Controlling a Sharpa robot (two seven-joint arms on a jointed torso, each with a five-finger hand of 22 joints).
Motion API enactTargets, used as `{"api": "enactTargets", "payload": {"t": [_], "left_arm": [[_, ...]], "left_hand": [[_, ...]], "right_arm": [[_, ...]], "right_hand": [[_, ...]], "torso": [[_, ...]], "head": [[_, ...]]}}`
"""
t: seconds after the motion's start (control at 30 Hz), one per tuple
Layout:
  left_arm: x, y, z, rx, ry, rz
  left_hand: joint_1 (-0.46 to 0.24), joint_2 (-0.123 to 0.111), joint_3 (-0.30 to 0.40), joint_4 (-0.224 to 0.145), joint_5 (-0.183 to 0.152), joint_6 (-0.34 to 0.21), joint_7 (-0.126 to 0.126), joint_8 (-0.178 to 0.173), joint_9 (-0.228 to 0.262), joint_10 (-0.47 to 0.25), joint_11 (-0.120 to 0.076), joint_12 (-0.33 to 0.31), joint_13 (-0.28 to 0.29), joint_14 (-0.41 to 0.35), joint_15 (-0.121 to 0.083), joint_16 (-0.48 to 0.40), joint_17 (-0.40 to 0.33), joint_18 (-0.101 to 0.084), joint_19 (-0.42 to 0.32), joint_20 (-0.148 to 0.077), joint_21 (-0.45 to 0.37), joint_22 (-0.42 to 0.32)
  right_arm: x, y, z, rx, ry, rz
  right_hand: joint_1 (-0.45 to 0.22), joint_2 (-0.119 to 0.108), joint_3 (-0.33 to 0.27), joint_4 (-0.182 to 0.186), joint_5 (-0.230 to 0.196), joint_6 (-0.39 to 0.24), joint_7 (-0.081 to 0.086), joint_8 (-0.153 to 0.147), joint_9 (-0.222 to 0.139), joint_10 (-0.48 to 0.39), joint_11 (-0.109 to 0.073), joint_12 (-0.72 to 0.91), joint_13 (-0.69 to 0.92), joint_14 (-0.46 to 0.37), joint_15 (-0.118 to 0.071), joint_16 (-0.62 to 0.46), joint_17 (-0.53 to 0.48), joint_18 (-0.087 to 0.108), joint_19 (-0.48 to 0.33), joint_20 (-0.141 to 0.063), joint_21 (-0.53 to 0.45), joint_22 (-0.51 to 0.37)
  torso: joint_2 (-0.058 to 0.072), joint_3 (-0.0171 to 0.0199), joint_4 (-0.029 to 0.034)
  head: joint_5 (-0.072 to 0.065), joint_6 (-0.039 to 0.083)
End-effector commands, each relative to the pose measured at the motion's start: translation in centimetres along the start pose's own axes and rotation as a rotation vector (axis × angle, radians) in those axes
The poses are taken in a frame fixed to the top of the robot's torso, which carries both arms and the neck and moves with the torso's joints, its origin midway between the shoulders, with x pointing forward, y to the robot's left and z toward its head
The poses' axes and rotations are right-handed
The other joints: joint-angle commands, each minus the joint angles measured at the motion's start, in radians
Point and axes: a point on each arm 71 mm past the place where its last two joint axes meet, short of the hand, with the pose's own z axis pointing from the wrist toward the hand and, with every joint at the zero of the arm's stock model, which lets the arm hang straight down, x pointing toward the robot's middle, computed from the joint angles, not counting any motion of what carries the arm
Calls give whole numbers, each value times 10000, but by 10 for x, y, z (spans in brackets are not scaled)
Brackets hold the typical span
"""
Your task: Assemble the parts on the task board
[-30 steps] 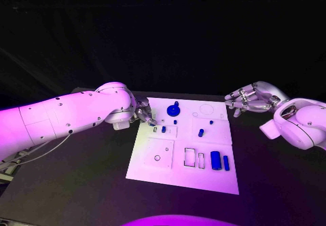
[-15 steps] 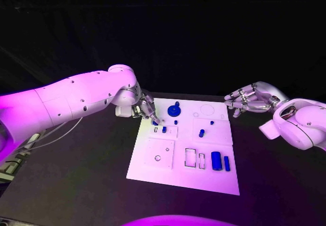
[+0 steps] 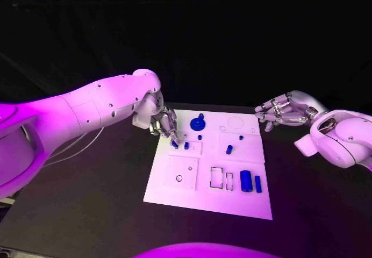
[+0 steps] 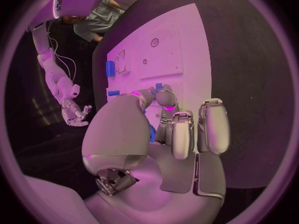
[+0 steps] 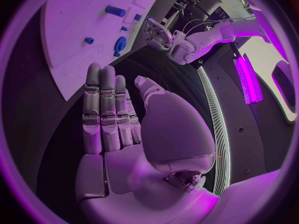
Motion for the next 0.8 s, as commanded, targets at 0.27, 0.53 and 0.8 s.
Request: {"api": "enactTargets", "payload": {"t": [0.27,0.53,0.8], "left_arm": [[-6,-7,2,-286,-793,1023],[-5,-14,5,-462,-1473,1678],[-1,-20,11,-515,-1725,2002]], "left_hand": [[68,-20,1643,-1671,30,52,18,-33,3,35,50,-23,17,986,71,21,2484,-105,-18,36,5,52],[65,-25,1649,-1688,30,63,19,-38,5,49,51,-22,18,987,72,24,2487,-109,-8,34,21,77],[58,-32,1655,-1705,30,75,21,-46,6,76,51,2,48,987,74,22,2485,-110,-7,33,25,83]], "right_arm": [[1,0,1,-77,50,34],[2,0,1,-77,69,49],[3,0,1,-83,93,57]], "right_hand": [[-93,-17,14,60,34,-61,-16,7,13,-60,-6,65,18,-94,4,-50,18,-30,-7,34,-52,-13],[-91,-17,13,60,39,-63,-18,8,14,-63,-8,66,25,-95,4,-52,26,-29,-7,35,-54,-16],[-91,-17,13,60,39,-63,-18,8,14,-63,-8,66,25,-95,4,-52,26,-29,-7,35,-54,-16]], "torso": [[-20,3,23],[-15,6,15],[-13,10,11]], "head": [[26,-56],[29,-67],[31,-84]]}}
